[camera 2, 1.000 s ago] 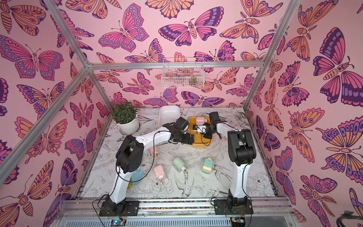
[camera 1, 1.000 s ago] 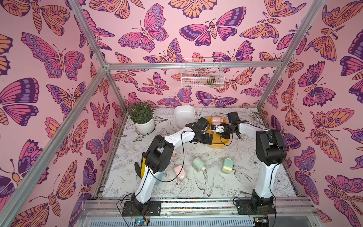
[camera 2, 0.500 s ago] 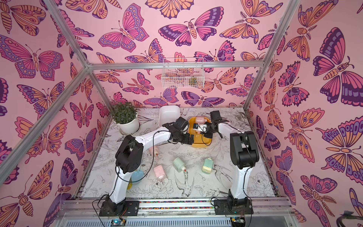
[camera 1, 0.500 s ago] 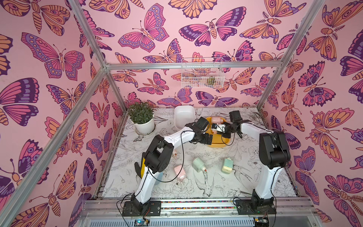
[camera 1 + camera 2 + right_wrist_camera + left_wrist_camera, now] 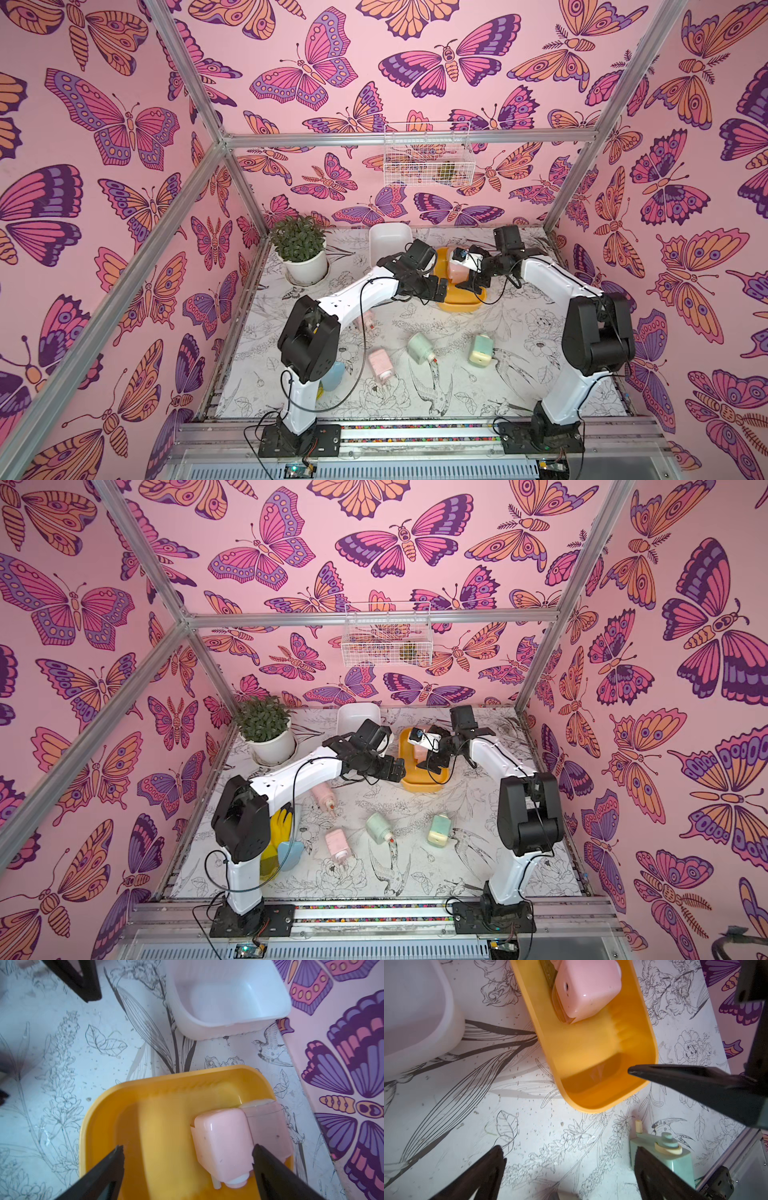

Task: Place the pencil sharpeners by color into the storage box
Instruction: Place the pencil sharpener in the storage box, then pick up the pencil sharpener from the center of the board.

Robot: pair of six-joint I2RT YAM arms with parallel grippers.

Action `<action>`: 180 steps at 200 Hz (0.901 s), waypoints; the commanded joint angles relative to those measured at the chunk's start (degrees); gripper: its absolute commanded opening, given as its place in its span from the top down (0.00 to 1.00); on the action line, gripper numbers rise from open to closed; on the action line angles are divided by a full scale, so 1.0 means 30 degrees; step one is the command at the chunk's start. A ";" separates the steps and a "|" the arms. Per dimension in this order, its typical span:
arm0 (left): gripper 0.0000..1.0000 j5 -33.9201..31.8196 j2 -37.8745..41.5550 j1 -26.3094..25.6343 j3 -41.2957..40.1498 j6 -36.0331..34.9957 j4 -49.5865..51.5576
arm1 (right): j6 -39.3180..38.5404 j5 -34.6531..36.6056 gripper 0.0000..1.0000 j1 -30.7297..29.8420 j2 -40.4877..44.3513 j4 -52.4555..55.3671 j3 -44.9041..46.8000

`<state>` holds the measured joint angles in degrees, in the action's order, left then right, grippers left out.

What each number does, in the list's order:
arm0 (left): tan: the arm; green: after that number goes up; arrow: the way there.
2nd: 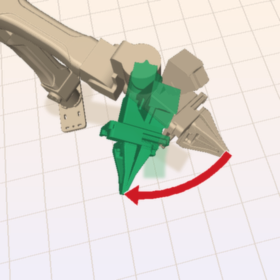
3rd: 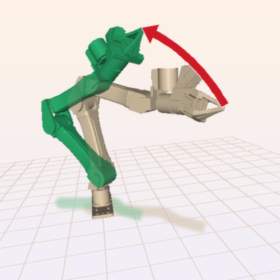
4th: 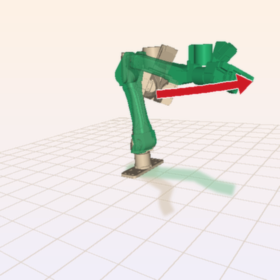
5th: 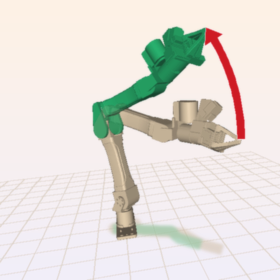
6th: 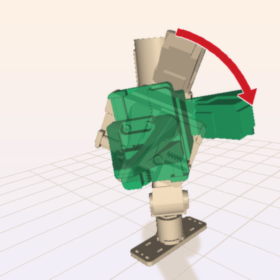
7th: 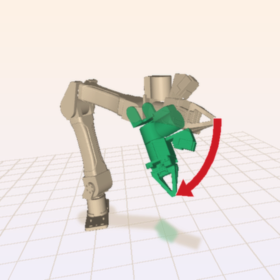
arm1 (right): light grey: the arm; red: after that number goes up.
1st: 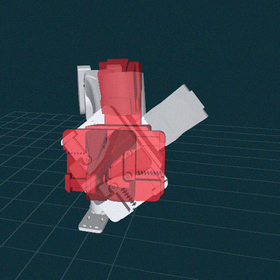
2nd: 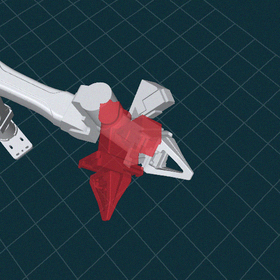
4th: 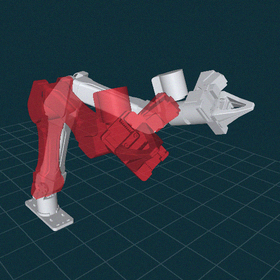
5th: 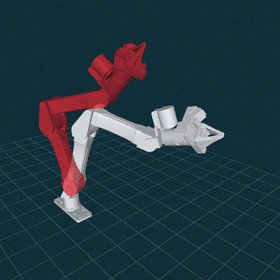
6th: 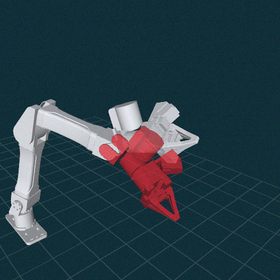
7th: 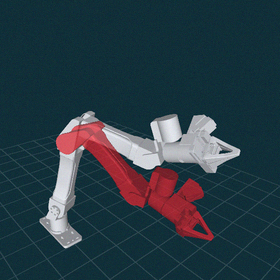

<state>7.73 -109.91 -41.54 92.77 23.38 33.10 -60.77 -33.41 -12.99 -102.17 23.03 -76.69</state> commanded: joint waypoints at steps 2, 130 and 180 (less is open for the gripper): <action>0.00 -0.1974 0.1633 0.0151 -0.1415 -0.0021 0.0588 | 0.4615 -0.0356 0.01 -0.0561 0.1007 -0.3237 0.1187; 0.00 -0.6604 0.6607 0.2230 -0.4604 1.0715 0.9138 | 2.0204 1.3232 0.01 -0.4692 0.3274 -0.7358 0.2418; 0.00 -0.6218 0.6855 -0.0145 -0.5126 1.1910 1.2661 | 2.1253 1.7126 0.01 -0.4692 0.3412 -0.8083 0.3327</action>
<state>-10.35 -90.24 -40.23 78.94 55.68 62.78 -0.69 8.99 -27.14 -93.32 0.67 -68.12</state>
